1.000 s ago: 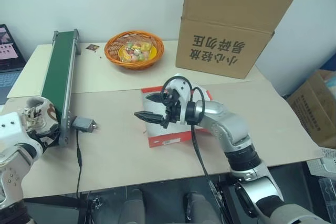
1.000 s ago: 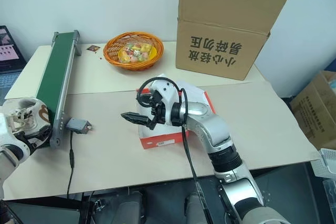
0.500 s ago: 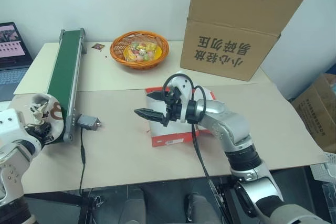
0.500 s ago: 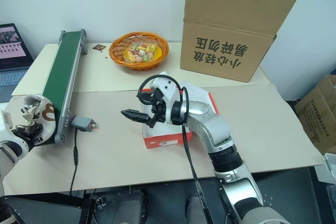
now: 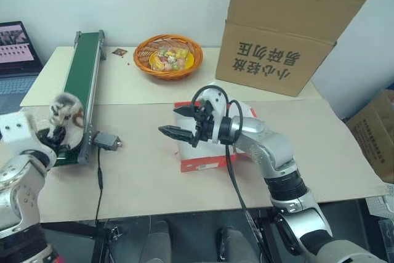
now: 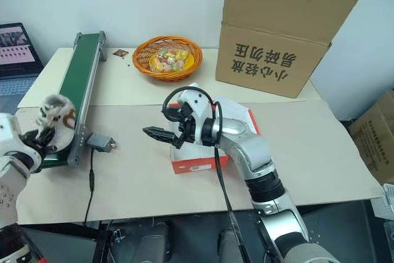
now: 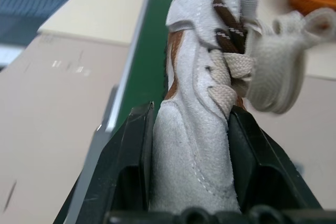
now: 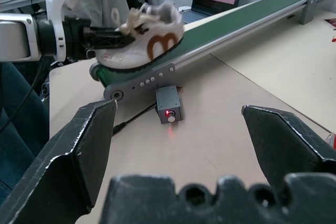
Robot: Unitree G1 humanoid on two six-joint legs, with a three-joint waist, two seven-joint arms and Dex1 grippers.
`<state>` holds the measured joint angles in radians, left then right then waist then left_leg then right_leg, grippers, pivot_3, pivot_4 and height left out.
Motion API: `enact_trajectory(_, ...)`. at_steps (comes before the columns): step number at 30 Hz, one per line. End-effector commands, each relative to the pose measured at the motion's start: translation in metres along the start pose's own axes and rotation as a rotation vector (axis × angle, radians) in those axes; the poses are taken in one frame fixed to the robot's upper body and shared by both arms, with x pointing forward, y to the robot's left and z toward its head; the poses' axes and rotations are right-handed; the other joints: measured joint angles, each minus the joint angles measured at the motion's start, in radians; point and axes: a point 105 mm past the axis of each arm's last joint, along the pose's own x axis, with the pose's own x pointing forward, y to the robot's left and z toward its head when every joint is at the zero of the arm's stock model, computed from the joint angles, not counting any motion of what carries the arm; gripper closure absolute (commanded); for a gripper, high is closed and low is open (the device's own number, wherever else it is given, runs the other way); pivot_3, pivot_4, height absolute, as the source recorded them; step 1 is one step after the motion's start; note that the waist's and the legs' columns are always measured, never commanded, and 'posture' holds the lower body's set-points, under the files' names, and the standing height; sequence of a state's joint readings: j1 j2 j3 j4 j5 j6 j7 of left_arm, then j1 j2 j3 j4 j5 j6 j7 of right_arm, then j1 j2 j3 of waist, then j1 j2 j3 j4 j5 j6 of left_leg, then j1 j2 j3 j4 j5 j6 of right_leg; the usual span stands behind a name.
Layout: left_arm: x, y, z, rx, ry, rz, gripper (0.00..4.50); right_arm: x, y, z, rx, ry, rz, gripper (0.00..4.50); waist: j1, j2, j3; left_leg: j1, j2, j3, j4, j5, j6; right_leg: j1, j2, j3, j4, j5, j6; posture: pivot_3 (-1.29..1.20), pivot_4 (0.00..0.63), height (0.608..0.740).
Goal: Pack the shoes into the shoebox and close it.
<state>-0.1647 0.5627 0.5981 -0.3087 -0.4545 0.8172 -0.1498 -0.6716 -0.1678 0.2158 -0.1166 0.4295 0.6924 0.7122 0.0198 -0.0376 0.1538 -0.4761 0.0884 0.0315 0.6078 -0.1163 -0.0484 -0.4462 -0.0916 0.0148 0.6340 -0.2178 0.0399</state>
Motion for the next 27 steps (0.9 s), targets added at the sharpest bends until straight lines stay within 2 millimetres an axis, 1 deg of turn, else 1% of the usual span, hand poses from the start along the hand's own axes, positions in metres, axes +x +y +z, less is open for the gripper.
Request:
enact_trajectory(1, -0.002, -0.022, 0.022, 0.045, -0.097, -0.063, 2.63, 0.000, -0.002, 0.020, -0.007, -0.060, -0.004, 0.00, -0.008, 0.000, 0.000, -0.001, 0.000, 0.000, 0.001, 0.000, 0.000, 0.003, 0.000, 0.000, 0.000, 0.000, 0.000, 0.00, 0.150, 0.709)
enact_trajectory(4, -0.001, -0.028, 0.019, 0.046, -0.090, -0.080, 2.63, 0.005, -0.008, 0.020, 0.017, -0.060, -0.030, 0.00, -0.018, 0.000, 0.000, -0.001, 0.000, 0.000, 0.001, 0.001, 0.000, 0.003, 0.001, 0.000, 0.000, 0.000, 0.003, 0.00, 0.150, 0.709)
enact_trajectory(5, -0.001, -0.029, 0.018, 0.046, -0.088, -0.080, 2.63, 0.006, -0.009, 0.020, 0.030, -0.065, -0.032, 0.00, -0.021, 0.000, 0.000, 0.000, 0.000, 0.000, 0.001, 0.001, 0.000, 0.003, 0.002, 0.000, 0.000, 0.002, 0.006, 0.00, 0.150, 0.709)
enact_trajectory(7, 0.000, -0.034, 0.020, 0.043, -0.096, -0.102, 2.63, 0.010, -0.018, 0.026, 0.124, -0.101, -0.069, 0.00, -0.029, -0.001, 0.000, 0.000, 0.001, -0.001, 0.000, 0.001, 0.000, 0.003, 0.002, 0.000, 0.001, 0.003, 0.008, 0.00, 0.150, 0.709)
enact_trajectory(8, 0.001, -0.038, 0.019, 0.044, -0.095, -0.111, 2.63, 0.013, -0.030, 0.028, 0.251, -0.126, -0.119, 0.00, -0.032, -0.001, 0.000, 0.000, 0.001, -0.001, 0.001, 0.001, 0.000, 0.003, 0.003, 0.000, 0.002, 0.003, 0.008, 0.00, 0.150, 0.709)
enact_trajectory(9, 0.001, -0.042, 0.018, 0.041, -0.093, -0.124, 2.63, 0.017, -0.037, 0.027, 0.365, -0.140, -0.144, 0.00, -0.035, -0.001, 0.000, 0.000, 0.001, -0.001, 0.001, 0.002, 0.001, 0.003, 0.002, 0.000, 0.003, 0.003, 0.008, 0.00, 0.150, 0.709)
enact_trajectory(10, 0.002, -0.046, 0.017, 0.036, -0.091, -0.139, 2.63, 0.020, -0.040, 0.025, 0.464, -0.141, -0.147, 0.00, -0.035, -0.001, 0.000, 0.001, 0.001, -0.001, 0.001, 0.002, 0.001, 0.003, 0.002, 0.000, 0.004, 0.003, 0.008, 0.00, 0.150, 0.709)
enact_trajectory(12, 0.003, -0.065, 0.019, -0.010, -0.118, -0.217, 2.63, 0.031, -0.042, 0.021, 0.705, -0.148, -0.119, 0.00, -0.034, -0.001, 0.001, 0.001, 0.000, -0.001, 0.001, 0.003, 0.001, 0.003, 0.002, 0.000, 0.005, 0.003, 0.008, 0.00, 0.150, 0.709)
enact_trajectory(14, 0.001, -0.086, 0.025, -0.078, -0.156, -0.311, 2.63, 0.038, -0.040, 0.016, 0.814, -0.125, -0.092, 0.00, -0.025, -0.001, 0.001, 0.001, 0.000, -0.002, 0.001, 0.003, 0.002, 0.004, 0.002, -0.001, 0.005, 0.002, 0.008, 0.00, 0.150, 0.709)
enact_trajectory(15, -0.002, -0.097, 0.026, -0.118, -0.168, -0.364, 2.63, 0.041, -0.037, 0.016, 0.845, -0.110, -0.072, 0.00, -0.022, -0.001, 0.001, 0.001, 0.000, -0.002, 0.001, 0.004, 0.002, 0.006, 0.001, -0.003, 0.005, 0.001, 0.008, 0.00, 0.150, 0.709)
enact_trajectory(16, -0.003, -0.103, 0.027, -0.144, -0.174, -0.397, 2.63, 0.043, -0.036, 0.016, 0.866, -0.099, -0.059, 0.00, -0.022, -0.001, 0.001, 0.000, 0.000, -0.002, 0.002, 0.004, 0.002, 0.005, 0.000, -0.003, 0.004, -0.001, 0.004, 0.00, 0.150, 0.709)
enact_trajectory(17, -0.006, -0.110, 0.027, -0.165, -0.179, -0.430, 2.63, 0.044, -0.035, 0.015, 0.880, -0.087, -0.054, 0.00, -0.024, -0.001, 0.001, -0.002, 0.000, -0.002, 0.002, 0.004, 0.002, 0.005, 0.000, -0.003, 0.003, -0.001, 0.003, 0.00, 0.150, 0.709)
enact_trajectory(18, -0.007, -0.114, 0.028, -0.196, -0.182, -0.453, 2.63, 0.045, -0.036, 0.015, 0.885, -0.080, -0.053, 0.00, -0.026, -0.001, 0.001, -0.002, 0.000, -0.002, 0.002, 0.004, 0.002, 0.005, 0.000, -0.003, 0.003, -0.001, 0.004, 0.00, 0.150, 0.709)
enact_trajectory(19, -0.009, -0.118, 0.029, -0.230, -0.184, -0.475, 2.63, 0.046, -0.036, 0.015, 0.887, -0.072, -0.054, 0.00, -0.030, -0.001, 0.001, -0.002, 0.000, -0.002, 0.002, 0.005, 0.003, 0.005, 0.000, -0.003, 0.003, 0.001, 0.008, 0.00, 0.150, 0.709)
enact_trajectory(21, -0.012, -0.128, 0.030, -0.246, -0.179, -0.519, 2.63, 0.046, -0.037, 0.014, 0.885, -0.059, -0.055, 0.00, -0.035, -0.001, 0.001, -0.001, 0.000, -0.002, 0.002, 0.009, 0.010, 0.005, 0.001, -0.003, 0.005, 0.001, 0.010, 0.00, 0.150, 0.709)
enact_trajectory(27, -0.019, -0.154, 0.024, -0.271, -0.140, -0.618, 2.63, 0.050, -0.038, 0.018, 0.893, -0.071, -0.051, 0.00, -0.039, -0.001, 0.001, 0.000, 0.000, -0.003, 0.002, 0.009, 0.011, 0.006, 0.001, -0.002, 0.007, 0.001, 0.010, 0.00, 0.150, 0.709)
